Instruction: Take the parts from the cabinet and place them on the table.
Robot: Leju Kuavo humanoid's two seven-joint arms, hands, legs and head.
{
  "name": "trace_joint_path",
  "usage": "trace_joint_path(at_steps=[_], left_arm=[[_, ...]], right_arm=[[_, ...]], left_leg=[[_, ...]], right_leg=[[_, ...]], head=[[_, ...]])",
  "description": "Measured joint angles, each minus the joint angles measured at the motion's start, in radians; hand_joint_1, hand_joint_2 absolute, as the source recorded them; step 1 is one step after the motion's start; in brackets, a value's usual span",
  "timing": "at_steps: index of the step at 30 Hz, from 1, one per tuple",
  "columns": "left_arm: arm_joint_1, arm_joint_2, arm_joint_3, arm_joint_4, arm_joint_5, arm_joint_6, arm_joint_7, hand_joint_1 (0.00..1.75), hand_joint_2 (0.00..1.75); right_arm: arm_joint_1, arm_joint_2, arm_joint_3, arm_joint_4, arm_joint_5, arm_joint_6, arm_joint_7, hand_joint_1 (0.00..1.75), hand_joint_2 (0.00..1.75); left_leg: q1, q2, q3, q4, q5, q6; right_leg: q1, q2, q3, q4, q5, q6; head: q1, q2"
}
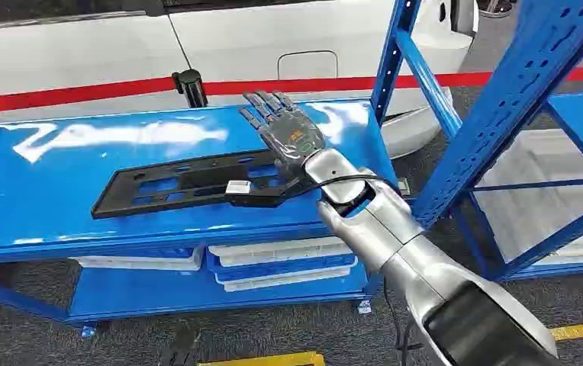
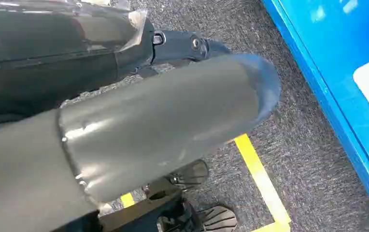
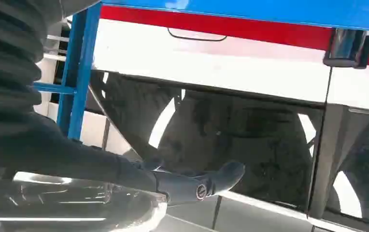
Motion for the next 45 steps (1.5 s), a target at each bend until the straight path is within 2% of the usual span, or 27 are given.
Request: trace_joint_path(at_steps=[2, 7, 13, 17, 23, 26, 36, 45], left_arm=[[0.0, 0.0, 0.001, 0.0, 0.0, 0.0, 0.0, 0.0, 0.0], [0.0, 0.002, 0.005, 0.0, 0.0, 0.0, -0.004, 0.0, 0.0], [0.0, 0.003, 0.006, 0.0, 0.0, 0.0, -0.005, 0.0, 0.0], [0.001, 0.004, 0.008, 0.0, 0.0, 0.0, -0.007, 0.0, 0.0], [0.004, 0.01, 0.026, 0.0, -0.001, 0.003, -0.018, 0.0, 0.0], [0.007, 0.013, 0.035, 0.0, -0.003, 0.006, -0.019, 0.0, 0.0], [0.009, 0.016, 0.051, 0.0, -0.011, 0.012, -0.02, 0.0, 0.0], [0.009, 0.016, 0.064, 0.0, -0.018, 0.013, -0.016, 0.0, 0.0]], right_arm=[[0.0, -0.005, 0.0, -0.006, -0.007, 0.008, -0.004, 0.0, 1.75], [-0.022, -0.026, -0.015, -0.036, -0.073, 0.106, -0.052, 0.0, 1.75], [-0.042, -0.042, -0.016, -0.058, -0.086, 0.129, -0.056, 0.0, 1.75], [-0.046, -0.056, -0.018, -0.087, -0.146, 0.221, -0.08, 0.0, 1.75], [-0.077, -0.113, -0.012, -0.154, -0.278, 0.404, -0.118, 0.0, 1.75], [-0.092, -0.138, -0.005, -0.176, -0.324, 0.457, -0.123, 0.0, 1.75], [-0.104, -0.164, 0.05, -0.2, -0.385, 0.534, -0.123, 0.0, 1.75], [-0.104, -0.179, 0.095, -0.2, -0.401, 0.549, -0.124, 0.0, 1.75]], left_leg=[[0.0, 0.0, 0.0, 0.0, 0.0, 0.0], [0.0, 0.0, 0.0, 0.0, 0.0, 0.0], [0.0, 0.0, 0.0, 0.0, 0.0, 0.0], [0.0, 0.0, 0.0, 0.0, 0.0, 0.0], [0.0, 0.0, 0.0, 0.0, 0.0, 0.0], [0.0, 0.0, 0.0, 0.0, 0.0, 0.0], [0.0, 0.0, 0.0, 0.0, 0.0, 0.0], [0.0, 0.0, 0.0, 0.0, 0.0, 0.0]], right_leg=[[0.0, 0.0, 0.0, 0.0, 0.0, 0.0], [0.0, 0.0, 0.0, 0.0, 0.0, 0.0], [0.0, 0.0, 0.0, 0.0, 0.0, 0.0], [0.0, 0.0, 0.0, 0.0, 0.0, 0.0], [0.0, 0.0, 0.0, 0.0, 0.0, 0.0], [0.0, 0.0, 0.0, 0.0, 0.0, 0.0], [0.0, 0.0, 0.0, 0.0, 0.0, 0.0], [0.0, 0.0, 0.0, 0.0, 0.0, 0.0]], head=[[0.0, 0.0], [0.0, 0.0], [0.0, 0.0], [0.0, 0.0], [0.0, 0.0], [0.0, 0.0], [0.0, 0.0], [0.0, 0.0]])
